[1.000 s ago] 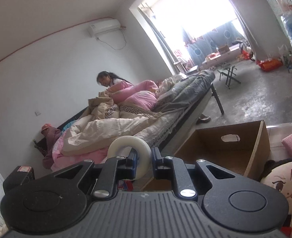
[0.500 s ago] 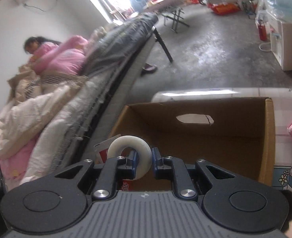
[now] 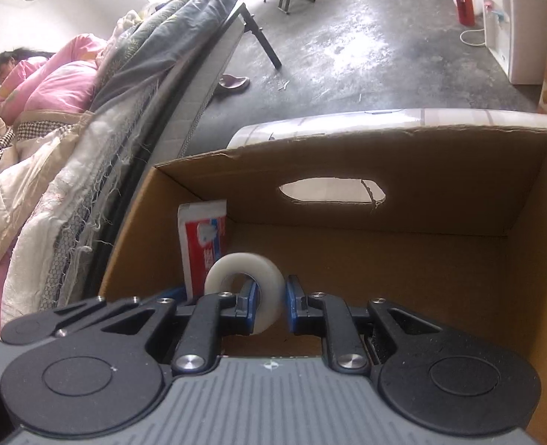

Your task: Organize soft objects

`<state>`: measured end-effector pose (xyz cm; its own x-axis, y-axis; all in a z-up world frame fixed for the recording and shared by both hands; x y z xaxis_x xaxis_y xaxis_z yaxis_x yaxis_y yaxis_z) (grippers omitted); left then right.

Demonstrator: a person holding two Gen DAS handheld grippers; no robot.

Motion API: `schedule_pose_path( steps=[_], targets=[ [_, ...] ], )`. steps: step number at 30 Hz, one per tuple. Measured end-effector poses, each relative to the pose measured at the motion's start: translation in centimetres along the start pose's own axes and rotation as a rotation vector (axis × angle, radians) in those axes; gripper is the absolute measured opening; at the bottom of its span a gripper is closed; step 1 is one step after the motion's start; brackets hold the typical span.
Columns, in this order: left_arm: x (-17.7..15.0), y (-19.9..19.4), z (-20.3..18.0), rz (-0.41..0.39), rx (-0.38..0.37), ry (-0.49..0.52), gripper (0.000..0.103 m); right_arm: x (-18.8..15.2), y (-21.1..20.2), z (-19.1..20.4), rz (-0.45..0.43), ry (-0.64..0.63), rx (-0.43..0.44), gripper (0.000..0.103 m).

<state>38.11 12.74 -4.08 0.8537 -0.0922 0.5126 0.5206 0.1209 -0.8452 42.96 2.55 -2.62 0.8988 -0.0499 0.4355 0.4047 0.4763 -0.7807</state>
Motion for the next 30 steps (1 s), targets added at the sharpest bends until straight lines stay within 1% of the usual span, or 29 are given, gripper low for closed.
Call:
schedule_pose_path(
  steps=[4,6,9,12,17,20,21,22,23,25,27,29,30],
  targets=[
    [0.8,0.9,-0.2,-0.031,0.001,-0.025,0.018,0.1,0.8,-0.6,0.013,0.02,0.006,0.023],
    [1.0,1.3,-0.2,-0.042,0.013,-0.029,0.021,0.1,0.8,-1.2,0.007,0.037,0.001,0.034],
    [1.5,1.2,-0.5,-0.086,0.032,-0.01,0.027,0.0,0.4,-1.7,-0.014,0.045,0.0,0.048],
    [1.9,0.7,-0.3,-0.106,0.022,-0.018,0.035,-0.1,-0.3,-2.1,-0.032,0.054,0.025,0.049],
    [1.9,-0.6,-0.2,-0.144,0.011,-0.057,0.04,-0.6,-2.4,-2.2,-0.068,0.058,0.055,0.049],
    [1.6,-1.9,-0.2,-0.165,0.003,-0.068,0.048,-1.1,-4.5,-2.0,-0.103,0.049,0.085,0.049],
    [1.5,-2.4,0.0,-0.172,0.004,-0.075,0.053,-1.3,-5.3,-1.9,-0.119,0.05,0.098,0.049],
    [1.4,-3.0,0.2,-0.179,0.003,-0.084,0.058,-1.6,-6.2,-1.8,-0.136,0.055,0.121,0.049],
    [1.3,-3.6,0.5,-0.185,-0.002,-0.095,0.061,-1.9,-7.1,-1.7,-0.153,0.061,0.145,0.049],
    [0.8,-5.0,1.0,-0.202,-0.021,-0.115,0.071,-2.9,-8.9,-1.6,-0.196,0.077,0.191,0.049],
    [0.2,-6.6,1.6,-0.214,-0.022,-0.125,0.076,-4.1,-10.9,-1.4,-0.242,0.084,0.242,0.049],
    [-0.5,-8.3,2.1,-0.218,-0.029,-0.126,0.079,-5.7,-13.2,-1.0,-0.289,0.084,0.307,0.049],
    [-1.0,-9.3,2.4,-0.221,-0.032,-0.126,0.082,-6.6,-14.5,-0.9,-0.311,0.076,0.326,0.049]
  ],
)
Point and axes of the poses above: each gripper's, at about its wrist camera, not at the fingertips, and y roughly the way its jaws point, z to its left, x to its top, the point moved 4 cm from there along y, roughly the way its jaws point, and after that the axes turned 5 degrees about -y, right-handed, at the moved point
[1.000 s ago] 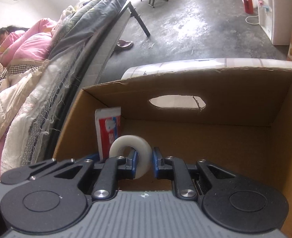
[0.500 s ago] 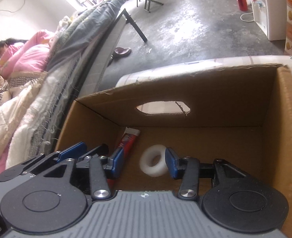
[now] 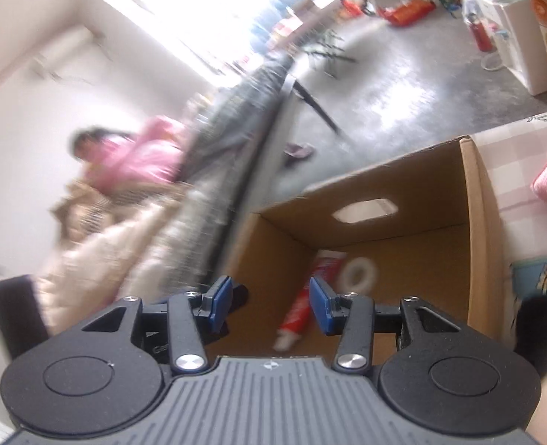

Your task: Organize soft objects

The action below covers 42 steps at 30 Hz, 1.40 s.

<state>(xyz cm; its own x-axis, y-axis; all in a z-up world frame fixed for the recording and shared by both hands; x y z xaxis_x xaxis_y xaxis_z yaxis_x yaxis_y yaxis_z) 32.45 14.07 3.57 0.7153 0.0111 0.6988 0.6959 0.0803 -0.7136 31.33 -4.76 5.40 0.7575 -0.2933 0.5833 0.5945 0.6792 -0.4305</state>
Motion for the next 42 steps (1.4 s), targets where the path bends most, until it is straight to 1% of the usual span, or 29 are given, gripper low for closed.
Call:
schedule_pose_path(
  steps=[4,8,12,14,16,18,19,21,23,27,30,32,34,35,37,39,41,42],
  targets=[
    [-1.0,-4.7,1.4,-0.03,-0.012,-0.018,0.097,-2.2,-5.9,2.5,-0.077,-0.064,0.098,0.049],
    [-2.6,-10.2,3.3,-0.066,-0.048,-0.082,0.098,-5.1,-12.4,4.2,-0.112,-0.145,0.198,0.049],
    [-4.9,-15.7,4.8,-0.1,-0.086,-0.13,0.099,-8.1,-19.4,4.5,-0.13,-0.241,0.259,0.049],
    [-5.9,-18.0,5.2,-0.112,-0.093,-0.137,0.1,-9.6,-23.0,4.4,-0.123,-0.299,0.276,0.05],
    [-6.9,-20.1,5.4,-0.132,-0.106,-0.139,0.1,-11.6,-26.2,4.1,-0.092,-0.347,0.286,0.053],
    [-7.8,-21.6,5.6,-0.154,-0.119,-0.141,0.1,-13.5,-27.8,3.4,-0.033,-0.368,0.277,0.055],
    [-8.2,-22.1,5.7,-0.165,-0.126,-0.14,0.1,-14.9,-28.3,2.9,0.013,-0.365,0.261,0.055],
    [-8.8,-22.6,5.5,-0.185,-0.137,-0.129,0.1,-17.5,-27.8,1.7,0.104,-0.348,0.206,0.055],
    [-9.6,-22.8,5.2,-0.199,-0.145,-0.116,0.1,-20.5,-25.9,0.1,0.216,-0.296,0.143,0.056],
    [-10.8,-22.1,5.1,-0.211,-0.176,-0.104,0.1,-27.5,-20.4,-3.6,0.469,-0.18,0.04,0.055],
    [-11.2,-21.2,5.6,-0.207,-0.184,-0.104,0.1,-31.8,-16.3,-6.4,0.631,-0.162,-0.049,0.053],
    [-11.5,-20.6,6.1,-0.195,-0.181,-0.111,0.1,-33.9,-13.7,-8.4,0.733,-0.158,-0.119,0.053],
    [-11.7,-20.0,6.7,-0.19,-0.172,-0.112,0.1,-36.0,-11.4,-9.9,0.823,-0.144,-0.157,0.053],
    [-11.7,-19.8,7.0,-0.188,-0.166,-0.113,0.1,-37.4,-10.2,-10.6,0.884,-0.154,-0.18,0.053],
    [-12.0,-19.3,7.5,-0.185,-0.163,-0.119,0.1,-39.7,-8.1,-12.2,0.961,-0.156,-0.246,0.053],
    [-12.1,-18.5,8.0,-0.176,-0.164,-0.131,0.1,-42.4,-5.9,-14.7,1.055,-0.08,-0.309,0.052],
    [-12.1,-17.7,8.2,-0.164,-0.169,-0.148,0.1,-45.2,-4.5,-17.5,1.121,-0.036,-0.414,0.052],
    [-12.0,-17.4,8.4,-0.158,-0.173,-0.159,0.1,-46.5,-3.9,-18.7,1.15,-0.024,-0.449,0.052]
  ],
)
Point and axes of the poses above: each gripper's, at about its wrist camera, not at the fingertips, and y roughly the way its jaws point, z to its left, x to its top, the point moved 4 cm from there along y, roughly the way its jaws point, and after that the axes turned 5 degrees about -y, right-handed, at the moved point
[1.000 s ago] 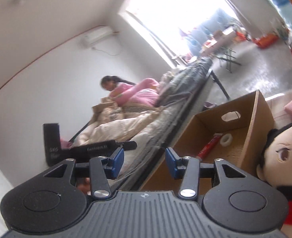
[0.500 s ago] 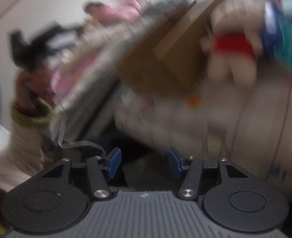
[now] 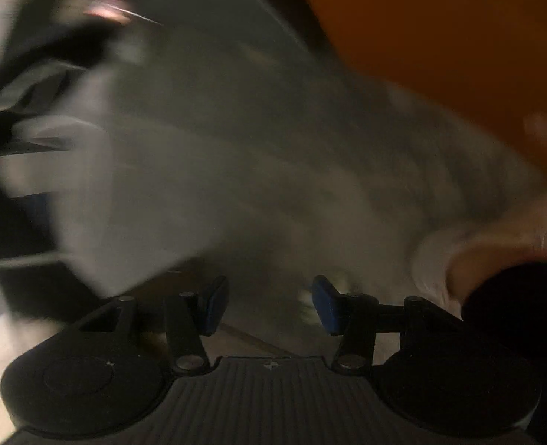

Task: Organize soft objects
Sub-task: 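Lower the right gripper to the floor and grasp the crumpled green cloth, then lift the green cloth with the right gripper while the left moves toward the bedside table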

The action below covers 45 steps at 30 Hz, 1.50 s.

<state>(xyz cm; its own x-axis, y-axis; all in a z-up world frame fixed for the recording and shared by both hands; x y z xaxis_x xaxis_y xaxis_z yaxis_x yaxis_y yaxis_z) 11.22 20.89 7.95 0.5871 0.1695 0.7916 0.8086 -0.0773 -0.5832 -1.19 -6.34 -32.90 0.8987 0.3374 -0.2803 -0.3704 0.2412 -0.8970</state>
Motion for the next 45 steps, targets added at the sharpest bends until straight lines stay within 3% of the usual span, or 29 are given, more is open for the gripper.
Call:
schedule_pose_path(
  steps=[3,7,17,19,23,25,31,33,34,35,39,45],
  targets=[
    [-0.1,0.7,0.3,0.006,-0.017,-0.024,0.1,-0.6,5.3,-2.2,0.11,0.116,-0.038,0.052],
    [-0.1,0.9,0.2,0.001,-0.027,-0.025,0.1,-1.0,10.3,-3.4,0.153,0.189,-0.076,0.052],
    [-0.6,1.3,0.1,0.021,-0.038,-0.006,0.1,-1.5,16.9,-3.3,0.231,0.153,-0.237,0.05],
    [-0.7,1.4,0.1,0.025,-0.041,-0.011,0.1,-1.5,16.8,-3.1,0.229,0.153,-0.237,0.05],
    [-0.8,1.5,0.4,0.03,-0.041,-0.018,0.1,-1.9,16.3,-3.4,0.25,0.159,-0.237,0.037],
    [-0.8,1.4,0.6,0.033,-0.038,-0.025,0.1,-2.2,16.0,-4.1,0.257,0.205,-0.219,0.038],
    [-0.9,0.6,0.7,0.025,-0.029,-0.025,0.1,-2.6,15.4,-4.3,0.27,0.17,-0.209,0.047],
    [-0.8,0.3,0.8,0.022,-0.025,-0.031,0.1,-2.7,15.5,-4.0,0.293,0.155,-0.216,0.04],
    [-0.9,0.1,0.8,0.02,-0.024,-0.032,0.1,-2.8,15.7,-3.9,0.307,0.142,-0.218,0.026],
    [-0.9,-0.1,0.8,0.017,-0.023,-0.03,0.1,-2.9,15.6,-3.9,0.31,0.132,-0.222,0.021],
    [-0.9,-0.6,0.7,0.006,-0.019,-0.02,0.1,-3.5,14.2,-3.0,0.261,0.095,-0.205,0.017],
    [-1.3,-1.6,0.3,-0.003,-0.032,-0.006,0.1,-3.7,3.7,-0.3,0.064,-0.001,-0.133,0.016]
  ],
)
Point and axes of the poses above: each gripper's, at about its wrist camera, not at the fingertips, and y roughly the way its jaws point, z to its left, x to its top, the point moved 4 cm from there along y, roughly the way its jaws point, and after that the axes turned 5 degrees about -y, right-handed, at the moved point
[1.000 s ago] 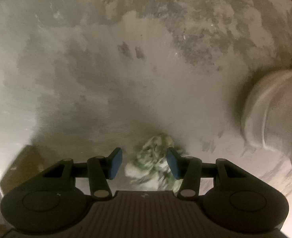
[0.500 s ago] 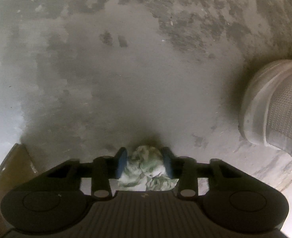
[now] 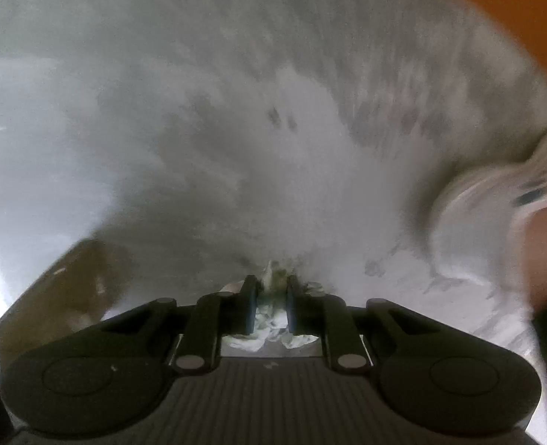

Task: Organize soft objects
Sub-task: 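Lift the green cloth with the right gripper while the left moves toward the bedside table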

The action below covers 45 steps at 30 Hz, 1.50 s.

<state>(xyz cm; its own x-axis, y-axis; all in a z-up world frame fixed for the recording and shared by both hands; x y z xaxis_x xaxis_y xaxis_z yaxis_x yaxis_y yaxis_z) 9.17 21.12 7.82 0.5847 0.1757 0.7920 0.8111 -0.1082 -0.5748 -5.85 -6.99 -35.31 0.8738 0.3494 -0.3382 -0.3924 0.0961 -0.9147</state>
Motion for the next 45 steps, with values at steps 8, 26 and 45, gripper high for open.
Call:
schedule_pose_path(
  steps=[8,26,45],
  targets=[
    [-0.5,-2.8,-1.4,-0.044,-0.037,0.011,0.1,-7.0,-17.2,2.7,-0.451,-0.079,-0.001,0.016],
    [-1.3,-4.7,-14.2,-0.087,-0.222,0.221,0.1,-21.6,-42.6,0.6,-1.556,-0.01,-0.199,0.017],
    [-8.7,12.9,-38.8,0.346,-0.553,0.775,0.088,-14.0,-40.2,-14.9,-1.578,0.315,-0.105,0.017]
  ],
)
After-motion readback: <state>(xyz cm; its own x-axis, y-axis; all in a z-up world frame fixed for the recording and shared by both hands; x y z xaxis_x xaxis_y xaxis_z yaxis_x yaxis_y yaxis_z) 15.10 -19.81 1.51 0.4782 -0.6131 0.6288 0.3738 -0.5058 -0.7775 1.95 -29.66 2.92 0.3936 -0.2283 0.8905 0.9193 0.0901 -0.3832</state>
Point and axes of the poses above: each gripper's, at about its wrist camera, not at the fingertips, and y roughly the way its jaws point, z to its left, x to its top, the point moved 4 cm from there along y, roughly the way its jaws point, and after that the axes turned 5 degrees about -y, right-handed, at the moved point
